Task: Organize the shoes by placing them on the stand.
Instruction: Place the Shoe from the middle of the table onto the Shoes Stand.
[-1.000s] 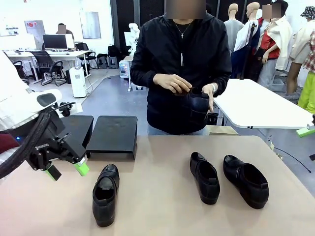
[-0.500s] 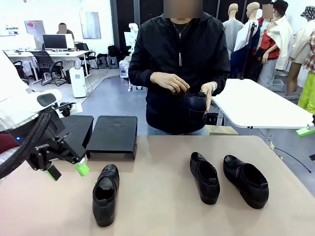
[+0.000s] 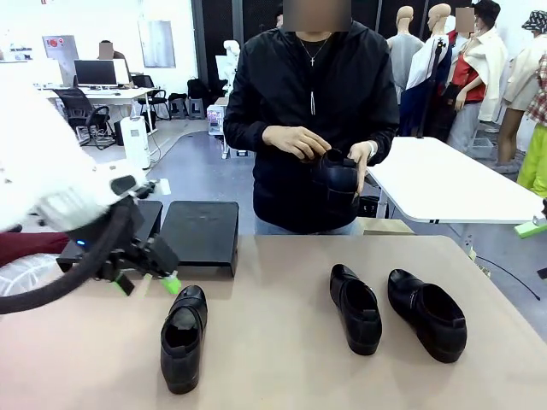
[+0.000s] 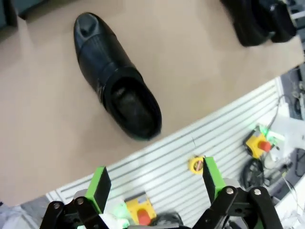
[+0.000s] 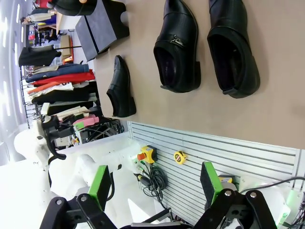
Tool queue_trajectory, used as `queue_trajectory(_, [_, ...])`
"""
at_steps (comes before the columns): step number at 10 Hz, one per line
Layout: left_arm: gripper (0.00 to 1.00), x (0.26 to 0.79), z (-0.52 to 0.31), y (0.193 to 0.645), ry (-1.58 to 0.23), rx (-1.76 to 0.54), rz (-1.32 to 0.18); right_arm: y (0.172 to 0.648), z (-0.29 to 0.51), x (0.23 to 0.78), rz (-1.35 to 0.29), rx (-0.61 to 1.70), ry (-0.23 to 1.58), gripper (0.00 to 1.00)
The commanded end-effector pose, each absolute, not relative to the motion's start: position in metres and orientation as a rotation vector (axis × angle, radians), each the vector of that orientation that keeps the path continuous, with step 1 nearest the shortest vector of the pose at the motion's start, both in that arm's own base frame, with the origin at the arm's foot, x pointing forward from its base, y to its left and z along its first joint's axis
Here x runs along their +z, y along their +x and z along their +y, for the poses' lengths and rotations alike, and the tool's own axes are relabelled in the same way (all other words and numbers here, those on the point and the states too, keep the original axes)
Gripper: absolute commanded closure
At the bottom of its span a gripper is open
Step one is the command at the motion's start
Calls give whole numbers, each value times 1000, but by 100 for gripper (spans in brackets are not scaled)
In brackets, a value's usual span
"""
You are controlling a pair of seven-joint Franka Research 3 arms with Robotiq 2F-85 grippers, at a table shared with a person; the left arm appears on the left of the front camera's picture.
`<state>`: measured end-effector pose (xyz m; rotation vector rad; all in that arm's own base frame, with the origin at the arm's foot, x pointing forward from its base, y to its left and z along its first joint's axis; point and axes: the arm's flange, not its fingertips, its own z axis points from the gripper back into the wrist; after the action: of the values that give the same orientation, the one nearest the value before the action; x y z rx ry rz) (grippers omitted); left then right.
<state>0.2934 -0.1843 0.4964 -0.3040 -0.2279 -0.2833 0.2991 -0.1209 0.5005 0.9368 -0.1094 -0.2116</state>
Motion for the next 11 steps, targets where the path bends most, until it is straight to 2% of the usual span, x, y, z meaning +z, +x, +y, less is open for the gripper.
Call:
queue_trajectory(1, [0, 466, -212, 301, -240, -235, -184, 299, -122, 504, -97, -223, 941, 0])
queue_trajectory(5, [0, 403, -258, 313, -154, -110, -102, 299, -122, 504, -97, -223, 941, 0])
queue_trajectory(7, [0, 381, -274, 326, -149, -79, -184, 299, -122, 504, -97, -223, 941, 0])
queue_trajectory(11, [0, 357, -281, 343, -99, -31, -179, 299, -122, 504, -97, -223, 941, 0])
